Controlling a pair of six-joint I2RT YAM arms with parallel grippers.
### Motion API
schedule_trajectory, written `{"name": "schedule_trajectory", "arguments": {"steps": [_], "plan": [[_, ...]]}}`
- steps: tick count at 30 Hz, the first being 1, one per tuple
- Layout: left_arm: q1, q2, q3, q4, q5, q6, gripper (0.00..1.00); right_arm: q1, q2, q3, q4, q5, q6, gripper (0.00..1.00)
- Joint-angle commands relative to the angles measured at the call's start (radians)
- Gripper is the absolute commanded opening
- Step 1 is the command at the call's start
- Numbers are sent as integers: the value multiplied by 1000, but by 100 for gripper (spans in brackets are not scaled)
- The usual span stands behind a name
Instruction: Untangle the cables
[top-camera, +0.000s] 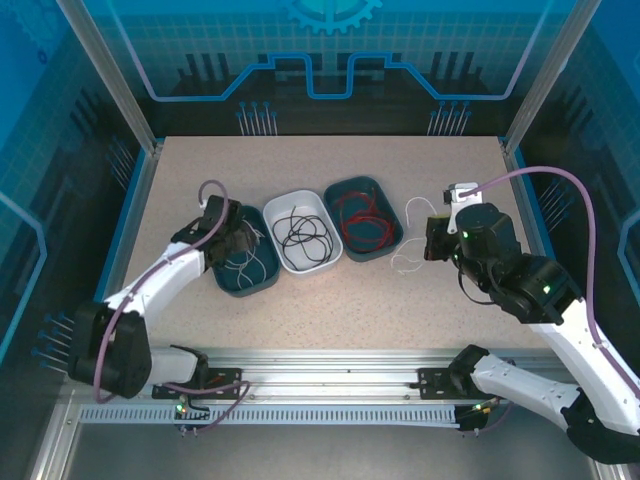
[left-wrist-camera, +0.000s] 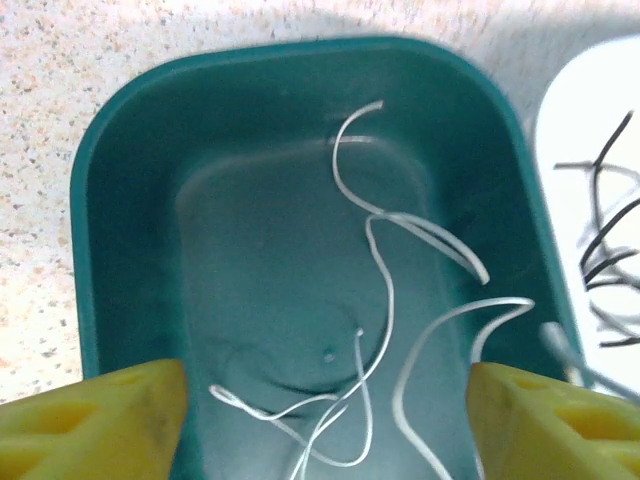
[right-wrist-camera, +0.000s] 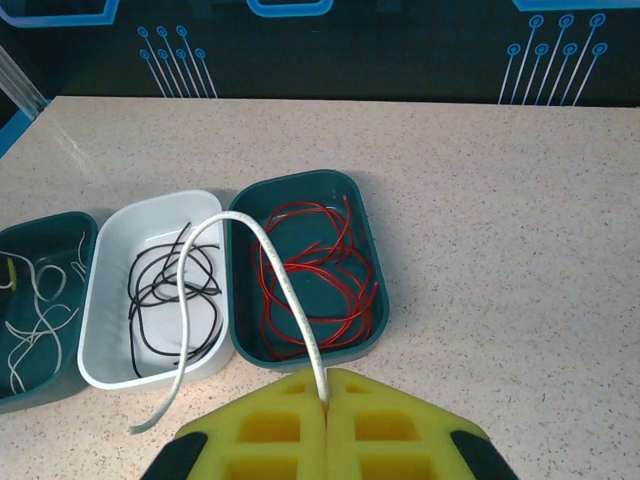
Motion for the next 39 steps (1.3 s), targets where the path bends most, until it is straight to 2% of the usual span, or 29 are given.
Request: {"name": "schedule_trajectory", "arguments": {"steps": [1, 3, 7, 12, 16, 20, 27, 29, 34, 39], "plan": [[8, 46, 82, -170, -37, 121, 78, -16, 1, -6, 37, -18, 9, 1], [8, 55, 105, -209, -64, 136, 82, -18, 3, -4, 38, -23, 6, 1], [32, 65, 128, -250, -117, 150, 83, -19, 7, -7, 41, -36, 8, 1], [33, 155, 223, -411, -321, 227, 82, -22, 12, -15, 48, -52, 9, 1], [30, 183, 259, -450, -399, 322, 81, -25, 20, -16, 57, -64, 13, 1], [27, 161, 281, -439, -333, 405, 80, -28, 29, -17, 68, -77, 13, 1], [27, 86, 333, -485, -330, 341, 83, -30, 64, -15, 95, -135, 16, 1], [28, 20, 321, -441, -301, 320, 84, -30, 84, -13, 115, -172, 13, 0], [37, -175, 244, -296, -161, 258, 98, -25, 154, -6, 201, -288, 9, 0], [37, -389, 160, -184, -82, 184, 99, 15, 242, 32, 285, -348, -12, 0]]}}
